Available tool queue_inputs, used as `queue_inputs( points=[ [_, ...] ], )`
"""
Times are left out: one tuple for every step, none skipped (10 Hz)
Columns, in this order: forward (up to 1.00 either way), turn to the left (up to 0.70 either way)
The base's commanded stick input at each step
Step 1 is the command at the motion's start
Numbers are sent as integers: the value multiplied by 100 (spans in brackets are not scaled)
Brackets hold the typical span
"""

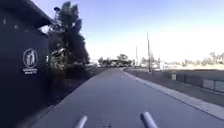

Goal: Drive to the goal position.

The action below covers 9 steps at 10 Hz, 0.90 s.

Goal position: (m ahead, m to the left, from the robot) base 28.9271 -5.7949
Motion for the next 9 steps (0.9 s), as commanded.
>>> queue_inputs(
  points=[
    [98, 0],
    [98, 0],
    [98, 0],
    [98, 0],
    [98, 0],
    [98, 0],
    [98, 0],
    [98, 0],
    [98, 0]
  ],
)
